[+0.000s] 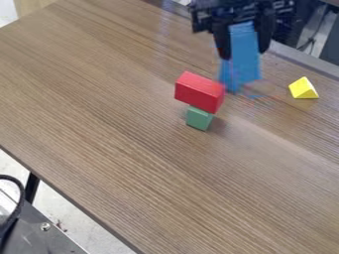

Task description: Put the blue block on top of the red block

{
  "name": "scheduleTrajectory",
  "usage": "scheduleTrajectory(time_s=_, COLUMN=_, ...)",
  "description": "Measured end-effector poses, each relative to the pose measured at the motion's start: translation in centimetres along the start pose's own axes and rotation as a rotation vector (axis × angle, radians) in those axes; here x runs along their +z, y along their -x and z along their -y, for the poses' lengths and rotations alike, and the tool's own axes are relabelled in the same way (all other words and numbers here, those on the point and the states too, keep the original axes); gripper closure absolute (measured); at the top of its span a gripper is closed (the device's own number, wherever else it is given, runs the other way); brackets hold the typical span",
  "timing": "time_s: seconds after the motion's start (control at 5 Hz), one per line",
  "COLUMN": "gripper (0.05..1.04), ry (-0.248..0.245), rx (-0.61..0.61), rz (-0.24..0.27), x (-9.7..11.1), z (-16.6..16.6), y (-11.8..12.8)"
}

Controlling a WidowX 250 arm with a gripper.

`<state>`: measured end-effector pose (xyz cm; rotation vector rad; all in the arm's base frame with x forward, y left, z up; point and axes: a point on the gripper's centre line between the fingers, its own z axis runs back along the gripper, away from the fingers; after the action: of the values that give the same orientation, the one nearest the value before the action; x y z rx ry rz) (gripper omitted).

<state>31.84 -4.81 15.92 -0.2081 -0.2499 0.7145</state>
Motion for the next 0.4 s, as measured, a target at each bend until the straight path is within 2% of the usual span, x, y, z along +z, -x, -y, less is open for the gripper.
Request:
scheduleTrajectory(time_s=0.2, gripper=0.500, ry=-0.031, rx=0.006, rz=0.031, x=0.15, z=-0.44, y=-0.35)
scheduleTrajectory(time_s=0.4, gripper=0.500, ry=-0.040, rx=0.012, rz=0.051, x=0.19, z=-0.72, y=-0.82)
